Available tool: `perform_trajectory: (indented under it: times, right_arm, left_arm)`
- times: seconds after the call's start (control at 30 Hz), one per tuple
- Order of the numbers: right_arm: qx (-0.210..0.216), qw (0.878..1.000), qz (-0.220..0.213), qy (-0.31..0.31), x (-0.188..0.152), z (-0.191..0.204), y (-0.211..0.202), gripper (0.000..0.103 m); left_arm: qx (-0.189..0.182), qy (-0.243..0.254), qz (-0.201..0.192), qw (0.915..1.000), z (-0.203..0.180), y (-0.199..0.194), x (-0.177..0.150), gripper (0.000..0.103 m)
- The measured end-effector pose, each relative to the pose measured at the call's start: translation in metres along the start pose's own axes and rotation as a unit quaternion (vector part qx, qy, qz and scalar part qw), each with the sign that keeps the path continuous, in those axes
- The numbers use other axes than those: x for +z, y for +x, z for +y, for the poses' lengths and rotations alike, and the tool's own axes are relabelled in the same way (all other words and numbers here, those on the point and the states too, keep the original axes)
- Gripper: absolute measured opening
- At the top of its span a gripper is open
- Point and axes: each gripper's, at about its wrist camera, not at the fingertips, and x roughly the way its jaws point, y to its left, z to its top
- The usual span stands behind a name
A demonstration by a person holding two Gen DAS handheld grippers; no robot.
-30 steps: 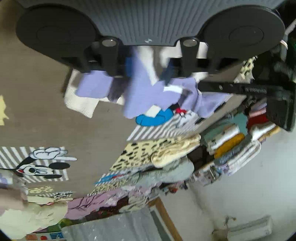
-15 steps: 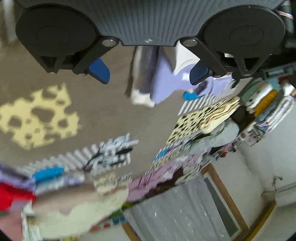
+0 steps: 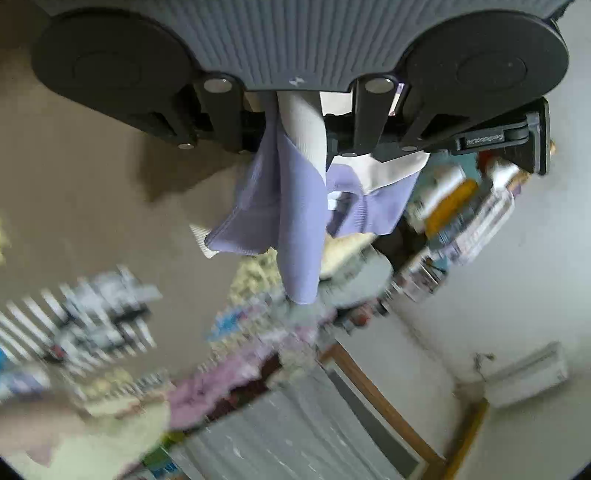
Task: Fold clothes
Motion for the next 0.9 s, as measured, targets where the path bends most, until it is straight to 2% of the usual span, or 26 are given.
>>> perform_trajectory:
  times: [0.07,0.1,0.13,0.17,0.2,0.23,0.27,0.43,0.53,0.57,0.63,0.7,0.77,0.83,0.9]
  right_arm:
    - [0.003,1.000,-0.011,-0.021,0.021,0.006,0.025,0.023]
    - [-0.008,0.999,-0.011,-0.030,0.029,0.006,0.039,0.023]
    - [-0.025,0.999,-0.007,-0.036,0.035,0.005,0.053,0.028]
    - [-0.042,0.998,-0.004,-0.043,0.042,0.003,0.068,0.053]
    - [-0.065,0.997,0.004,-0.048,0.046,0.000,0.080,0.064]
    - [-0.090,0.994,0.013,-0.052,0.048,-0.003,0.090,0.065]
    - [-0.097,0.994,0.017,-0.056,0.049,-0.006,0.096,0.065]
    - [-0.087,0.993,0.028,-0.076,0.055,-0.012,0.115,0.065]
    - [-0.103,0.991,0.039,-0.079,0.062,-0.017,0.131,0.065]
    - [-0.110,0.990,0.041,-0.082,0.064,-0.018,0.136,0.064]
    - [-0.122,0.988,0.049,-0.085,0.066,-0.020,0.145,0.061]
    - [-0.116,0.988,0.057,-0.087,0.067,-0.023,0.152,0.032]
    - [-0.120,0.987,0.061,-0.093,0.066,-0.024,0.156,0.016]
    - [-0.112,0.988,0.055,-0.092,0.066,-0.025,0.153,0.010]
    - [-0.104,0.990,0.044,-0.090,0.067,-0.023,0.147,0.009]
  left_arm:
    - [0.038,0.001,-0.004,0.9993,0.012,0.010,0.012,0.036]
    - [0.070,0.005,0.004,0.9975,0.018,0.016,0.015,0.054]
    - [0.094,0.011,0.005,0.9955,0.023,0.018,0.015,0.054]
    - [0.100,0.014,0.002,0.9949,0.027,0.016,0.013,0.054]
    - [0.094,0.011,-0.001,0.9955,0.033,0.013,0.011,0.054]
    - [0.090,0.005,-0.004,0.9960,0.038,0.011,0.009,0.054]
    - [0.090,0.001,-0.006,0.9959,0.041,0.012,0.010,0.054]
    - [0.097,0.002,0.007,0.9952,0.053,0.034,0.026,0.054]
    - [0.111,-0.004,0.024,0.9936,0.060,0.051,0.032,0.052]
    - [0.117,-0.007,0.030,0.9926,0.062,0.058,0.033,0.049]
    - [0.124,-0.001,0.042,0.9914,0.061,0.069,0.031,0.019]
    - [0.125,0.021,0.041,0.9911,0.052,0.072,0.030,0.010]
    - [0.118,0.026,0.029,0.9922,0.045,0.065,0.031,0.009]
    - [0.106,0.040,0.010,0.9935,0.035,0.054,0.030,0.008]
    - [0.103,0.065,0.003,0.9926,0.021,0.042,0.029,0.008]
